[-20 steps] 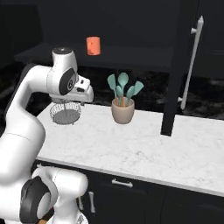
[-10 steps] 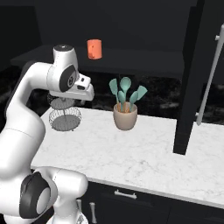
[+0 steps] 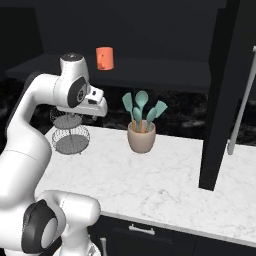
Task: Gather all objects into one cabinet and sort the glasses and bowls to opposite sides.
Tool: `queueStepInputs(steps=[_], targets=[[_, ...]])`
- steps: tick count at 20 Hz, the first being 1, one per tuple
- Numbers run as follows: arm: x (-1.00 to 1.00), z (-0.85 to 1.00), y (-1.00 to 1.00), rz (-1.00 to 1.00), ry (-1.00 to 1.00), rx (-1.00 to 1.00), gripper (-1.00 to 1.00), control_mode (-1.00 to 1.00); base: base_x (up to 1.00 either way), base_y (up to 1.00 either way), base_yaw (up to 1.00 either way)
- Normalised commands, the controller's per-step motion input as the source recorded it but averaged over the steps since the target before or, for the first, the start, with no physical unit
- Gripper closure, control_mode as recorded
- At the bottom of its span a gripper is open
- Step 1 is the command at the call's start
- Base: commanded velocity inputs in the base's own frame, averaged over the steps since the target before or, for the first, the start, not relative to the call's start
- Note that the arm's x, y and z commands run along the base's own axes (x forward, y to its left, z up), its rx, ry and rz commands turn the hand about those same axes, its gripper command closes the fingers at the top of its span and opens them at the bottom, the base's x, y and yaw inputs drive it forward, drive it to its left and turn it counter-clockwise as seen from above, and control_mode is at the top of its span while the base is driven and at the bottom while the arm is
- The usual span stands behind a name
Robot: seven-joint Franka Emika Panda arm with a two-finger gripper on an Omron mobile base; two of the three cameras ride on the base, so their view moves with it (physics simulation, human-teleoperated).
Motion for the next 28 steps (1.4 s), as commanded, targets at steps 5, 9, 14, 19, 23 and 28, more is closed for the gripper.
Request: queueStepInputs(steps=[5,9,14,19,23,28], targets=[[0.0,0.0,0.0,0.0,0.0,0.0,-1.0,1.0,0.21,0.01,0.0],[0.0,0.0,0.0,0.0,0.0,0.0,-1.0,1.0,0.0,0.0,0.0],[0.0,0.02,0.0,0.0,0.0,0.0,-1.0,-1.0,0.0,0.0,0.0],[0.0,0.37,0.0,0.0,-0.02,0.0,-1.0,-1.0,0.0,0.0,0.0],[-0.12,0.65,-0.01,0.0,-0.12,0.0,-1.0,-1.0,0.0,0.0,0.0],[-0.22,0.63,-0.02,0.0,-0.21,0.0,-1.0,-1.0,0.0,0.0,0.0]])
